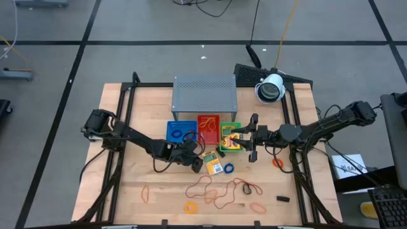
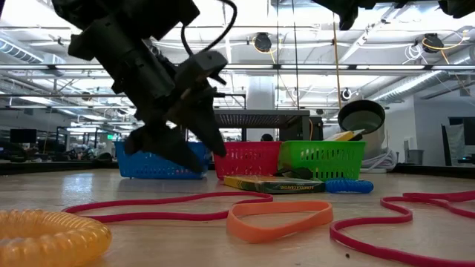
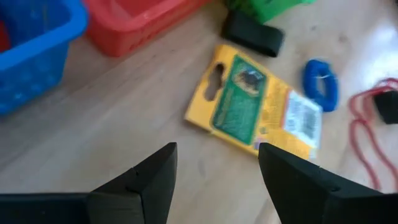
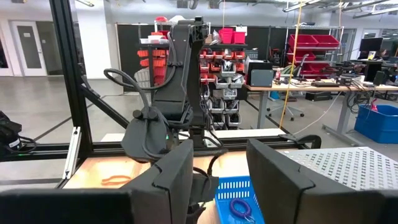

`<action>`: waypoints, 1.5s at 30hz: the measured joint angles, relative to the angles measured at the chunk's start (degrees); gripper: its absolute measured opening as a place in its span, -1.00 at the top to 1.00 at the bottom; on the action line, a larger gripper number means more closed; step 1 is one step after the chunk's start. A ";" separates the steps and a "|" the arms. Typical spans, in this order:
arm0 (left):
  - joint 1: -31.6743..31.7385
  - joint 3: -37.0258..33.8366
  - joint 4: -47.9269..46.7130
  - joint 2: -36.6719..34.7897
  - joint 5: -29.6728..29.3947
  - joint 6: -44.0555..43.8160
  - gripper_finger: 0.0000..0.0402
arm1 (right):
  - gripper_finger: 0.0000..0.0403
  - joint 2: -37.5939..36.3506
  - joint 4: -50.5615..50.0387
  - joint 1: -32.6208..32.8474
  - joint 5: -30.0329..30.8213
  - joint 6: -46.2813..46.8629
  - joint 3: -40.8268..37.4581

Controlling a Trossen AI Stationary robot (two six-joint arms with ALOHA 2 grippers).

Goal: Pick & Place Office Desk Supplies
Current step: Put the crayon pack into the green bin

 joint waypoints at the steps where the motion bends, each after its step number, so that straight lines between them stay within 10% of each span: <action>1: 0.20 0.00 0.54 0.68 0.56 -0.21 -0.17 | 0.29 0.00 0.00 0.00 0.00 0.00 0.00; 45: 3.88 0.00 13.10 5.49 6.37 -3.60 -0.17 | 0.29 0.00 -0.35 0.00 0.00 0.02 -0.02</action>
